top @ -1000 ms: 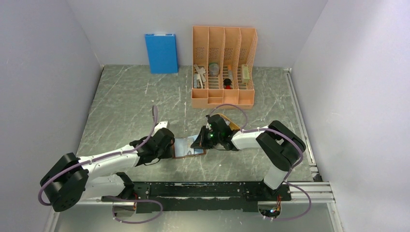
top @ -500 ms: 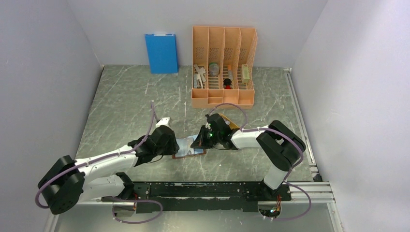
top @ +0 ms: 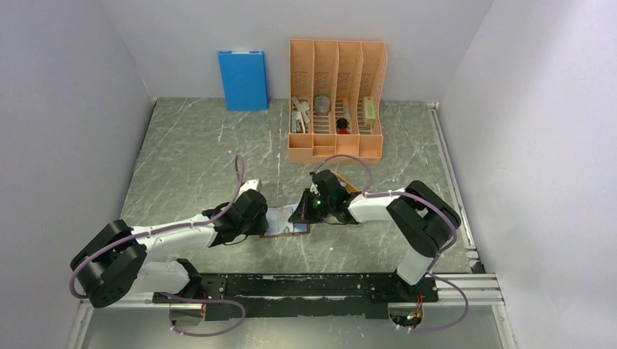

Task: Put the credit cards into the card holder
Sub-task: Insert the credit card into the card holder.

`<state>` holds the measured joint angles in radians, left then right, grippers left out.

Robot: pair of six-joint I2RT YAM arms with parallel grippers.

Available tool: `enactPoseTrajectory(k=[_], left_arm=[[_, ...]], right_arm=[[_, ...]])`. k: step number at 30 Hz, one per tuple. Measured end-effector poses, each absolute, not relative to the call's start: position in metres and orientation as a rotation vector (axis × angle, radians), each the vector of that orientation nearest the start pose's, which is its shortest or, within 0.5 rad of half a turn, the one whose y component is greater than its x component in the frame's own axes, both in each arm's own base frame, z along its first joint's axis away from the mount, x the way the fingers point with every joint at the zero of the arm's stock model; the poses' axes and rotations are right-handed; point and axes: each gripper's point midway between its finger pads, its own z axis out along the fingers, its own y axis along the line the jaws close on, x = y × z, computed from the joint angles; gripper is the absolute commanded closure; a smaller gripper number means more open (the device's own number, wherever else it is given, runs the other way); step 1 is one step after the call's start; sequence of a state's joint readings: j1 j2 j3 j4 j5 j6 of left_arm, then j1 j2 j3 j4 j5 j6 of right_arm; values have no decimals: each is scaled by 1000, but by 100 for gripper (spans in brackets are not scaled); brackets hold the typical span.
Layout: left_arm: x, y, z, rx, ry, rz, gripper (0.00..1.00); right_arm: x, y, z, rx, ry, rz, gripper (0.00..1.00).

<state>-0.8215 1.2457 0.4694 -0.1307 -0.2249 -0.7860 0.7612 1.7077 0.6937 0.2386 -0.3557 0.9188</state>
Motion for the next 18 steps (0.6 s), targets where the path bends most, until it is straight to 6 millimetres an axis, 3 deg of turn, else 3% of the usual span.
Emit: enactPoseTrajectory(k=[18], left_arm=[[205, -203, 18, -62, 2482, -426, 69]], right_arm=[[214, 327, 24, -22, 2652, 1157, 100]])
